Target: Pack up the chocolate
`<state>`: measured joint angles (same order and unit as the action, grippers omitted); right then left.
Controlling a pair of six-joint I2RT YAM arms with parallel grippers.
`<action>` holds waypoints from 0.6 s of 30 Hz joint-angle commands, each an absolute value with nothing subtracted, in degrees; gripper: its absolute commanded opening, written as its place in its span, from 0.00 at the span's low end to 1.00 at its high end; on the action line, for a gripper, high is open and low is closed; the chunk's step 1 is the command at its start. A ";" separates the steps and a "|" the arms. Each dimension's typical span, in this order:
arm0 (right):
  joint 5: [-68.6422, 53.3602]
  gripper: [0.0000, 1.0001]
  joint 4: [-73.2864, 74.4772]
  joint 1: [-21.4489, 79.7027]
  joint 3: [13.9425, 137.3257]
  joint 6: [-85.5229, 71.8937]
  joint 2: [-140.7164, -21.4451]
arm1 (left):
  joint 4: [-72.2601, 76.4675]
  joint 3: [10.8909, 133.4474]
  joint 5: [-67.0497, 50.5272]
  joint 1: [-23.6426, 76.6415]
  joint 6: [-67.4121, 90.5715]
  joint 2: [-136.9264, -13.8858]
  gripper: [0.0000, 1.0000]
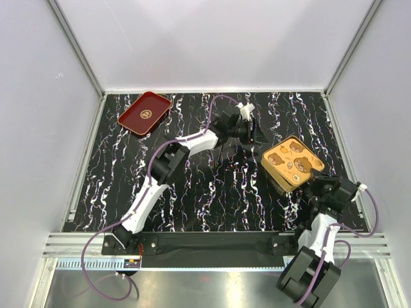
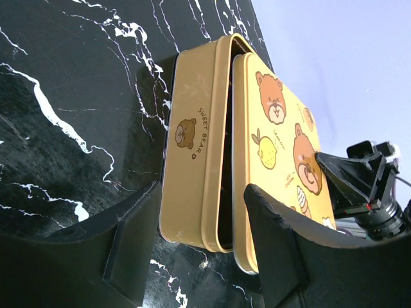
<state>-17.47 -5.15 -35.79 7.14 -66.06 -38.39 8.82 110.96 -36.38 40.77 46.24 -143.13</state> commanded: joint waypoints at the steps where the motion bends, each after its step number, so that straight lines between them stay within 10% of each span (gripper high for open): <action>1: -16.26 0.30 -0.71 -35.86 11.07 -62.05 -41.04 | 10.02 111.18 -37.35 41.04 44.91 -140.45 0.60; 18: -16.26 0.43 3.60 -35.86 13.10 -57.57 -43.07 | 9.58 110.57 -37.62 41.66 44.56 -139.83 0.60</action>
